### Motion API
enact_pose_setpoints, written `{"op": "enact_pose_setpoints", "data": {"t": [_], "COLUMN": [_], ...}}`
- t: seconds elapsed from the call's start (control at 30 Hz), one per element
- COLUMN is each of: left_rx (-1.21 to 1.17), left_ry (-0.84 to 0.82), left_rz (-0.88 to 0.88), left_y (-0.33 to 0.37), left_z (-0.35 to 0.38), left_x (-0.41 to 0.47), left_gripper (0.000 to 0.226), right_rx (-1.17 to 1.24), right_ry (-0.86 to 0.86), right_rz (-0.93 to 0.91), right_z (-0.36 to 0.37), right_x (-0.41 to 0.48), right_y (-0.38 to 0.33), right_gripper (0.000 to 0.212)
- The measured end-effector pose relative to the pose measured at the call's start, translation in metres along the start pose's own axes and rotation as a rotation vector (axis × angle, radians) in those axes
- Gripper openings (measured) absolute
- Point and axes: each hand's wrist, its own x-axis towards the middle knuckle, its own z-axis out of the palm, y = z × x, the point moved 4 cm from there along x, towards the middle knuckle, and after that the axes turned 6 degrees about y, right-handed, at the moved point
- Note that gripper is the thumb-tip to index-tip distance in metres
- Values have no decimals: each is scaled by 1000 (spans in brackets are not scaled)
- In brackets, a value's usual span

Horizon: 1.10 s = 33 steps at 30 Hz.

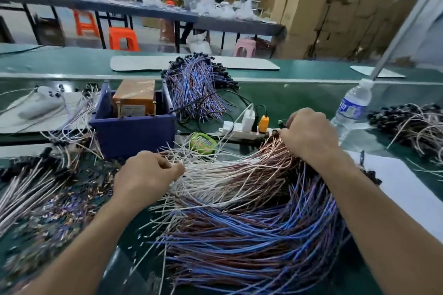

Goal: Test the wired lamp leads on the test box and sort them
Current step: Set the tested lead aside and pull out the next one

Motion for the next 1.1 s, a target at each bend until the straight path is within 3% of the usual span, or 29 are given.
{"op": "enact_pose_setpoints", "data": {"t": [0.13, 0.23, 0.43, 0.6, 0.7, 0.9, 1.1], "left_rx": [-176, -271, -176, 149, 109, 172, 215], "left_ry": [-54, -23, 125, 515, 716, 661, 559], "left_rz": [36, 44, 13, -116, -180, -288, -266], "left_y": [-5, -9, -34, -110, -155, -189, -187], "left_z": [-4, -13, -44, -87, -104, -105, -98], "left_x": [-4, -10, -14, -11, -19, -11, -8], "left_gripper": [31, 31, 21, 31, 15, 18, 13], "right_rx": [-119, -74, 215, 299, 351, 487, 572], "right_ry": [244, 283, -12, -254, -365, -543, -490], "right_rz": [-115, -258, -434, -532, -565, -537, -476], "right_z": [-11, -5, 38, 76, 88, 102, 120], "right_x": [-30, -67, -125, -176, -195, -212, -214], "right_y": [-15, -50, -136, -211, -246, -296, -320], "right_gripper": [10, 2, 10, 14, 14, 14, 32]}}
